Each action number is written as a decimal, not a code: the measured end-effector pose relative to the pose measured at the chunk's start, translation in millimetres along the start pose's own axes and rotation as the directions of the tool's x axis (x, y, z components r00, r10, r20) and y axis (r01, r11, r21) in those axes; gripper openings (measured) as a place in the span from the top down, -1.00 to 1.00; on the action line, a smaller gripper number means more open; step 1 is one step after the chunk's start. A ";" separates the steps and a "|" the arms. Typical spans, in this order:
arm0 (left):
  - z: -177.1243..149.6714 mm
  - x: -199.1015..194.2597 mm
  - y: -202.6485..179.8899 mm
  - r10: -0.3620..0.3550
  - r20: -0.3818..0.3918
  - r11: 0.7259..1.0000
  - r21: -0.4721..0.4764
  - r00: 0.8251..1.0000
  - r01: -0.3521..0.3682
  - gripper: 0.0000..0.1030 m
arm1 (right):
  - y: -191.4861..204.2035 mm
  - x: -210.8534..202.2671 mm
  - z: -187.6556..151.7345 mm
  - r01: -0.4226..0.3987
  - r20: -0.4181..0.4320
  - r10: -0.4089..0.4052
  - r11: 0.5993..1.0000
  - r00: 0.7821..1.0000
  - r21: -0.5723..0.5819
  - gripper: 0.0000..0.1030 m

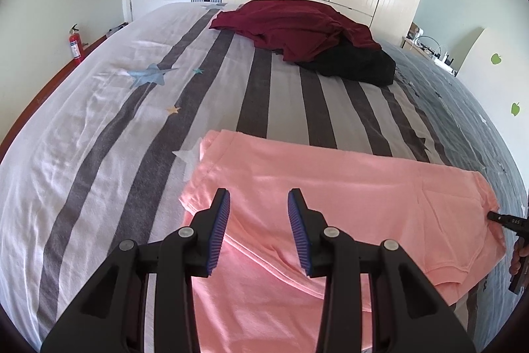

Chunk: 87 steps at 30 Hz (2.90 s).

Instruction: Fold clothes

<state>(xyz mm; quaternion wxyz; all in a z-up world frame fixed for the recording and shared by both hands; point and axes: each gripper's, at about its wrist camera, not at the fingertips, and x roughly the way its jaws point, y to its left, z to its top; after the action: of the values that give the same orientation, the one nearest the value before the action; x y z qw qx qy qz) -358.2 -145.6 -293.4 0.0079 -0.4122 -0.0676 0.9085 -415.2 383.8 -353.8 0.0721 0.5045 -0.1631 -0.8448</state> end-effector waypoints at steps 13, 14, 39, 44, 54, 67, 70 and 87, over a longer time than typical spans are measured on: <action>10.7 -37.3 91.4 -0.023 0.001 0.999 -0.041 1.000 0.023 0.35 | 236.8 -47.1 -5.7 -0.070 0.089 0.091 0.976 0.992 -0.207 0.83; 10.3 -39.9 98.7 -0.028 0.000 0.999 -0.029 1.000 0.028 0.35 | 258.4 -41.5 -11.2 -0.079 0.081 0.098 0.975 0.992 -0.209 0.83; -14.6 -41.5 201.8 -0.008 0.007 0.999 -0.033 1.000 0.009 0.35 | 496.1 117.7 -129.6 -0.125 -0.102 0.103 0.963 0.989 -0.237 0.65; -13.1 -40.0 200.4 0.002 0.001 0.999 -0.037 1.000 -0.002 0.35 | 495.3 96.7 -131.1 -0.175 -0.100 0.153 0.947 0.983 -0.269 0.05; -2.8 -28.8 150.1 -0.102 -0.011 0.994 -0.038 0.995 0.102 0.35 | 376.6 53.2 -100.6 -0.020 0.002 0.020 0.992 1.000 -0.122 -0.05; -13.0 29.5 35.0 -0.092 -0.108 0.980 0.169 0.990 0.109 0.35 | 248.5 46.3 -72.5 0.085 0.028 -0.082 0.989 0.996 -0.118 -0.05; -20.4 49.4 48.0 0.013 -0.145 0.986 0.169 0.989 0.011 0.35 | 248.2 57.9 -81.3 0.084 0.016 -0.083 0.982 0.996 -0.167 -0.05; 36.5 29.2 61.9 -0.070 -0.001 0.997 0.031 0.998 0.070 0.13 | 213.9 45.6 -47.2 0.056 0.075 -0.048 0.992 0.996 -0.109 -0.03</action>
<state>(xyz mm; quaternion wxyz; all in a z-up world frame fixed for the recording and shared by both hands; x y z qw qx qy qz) -402.3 -209.1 -299.5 0.0462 -0.4093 -0.0682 0.9087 -404.9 160.9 -337.8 0.0717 0.4730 -0.1053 -0.8718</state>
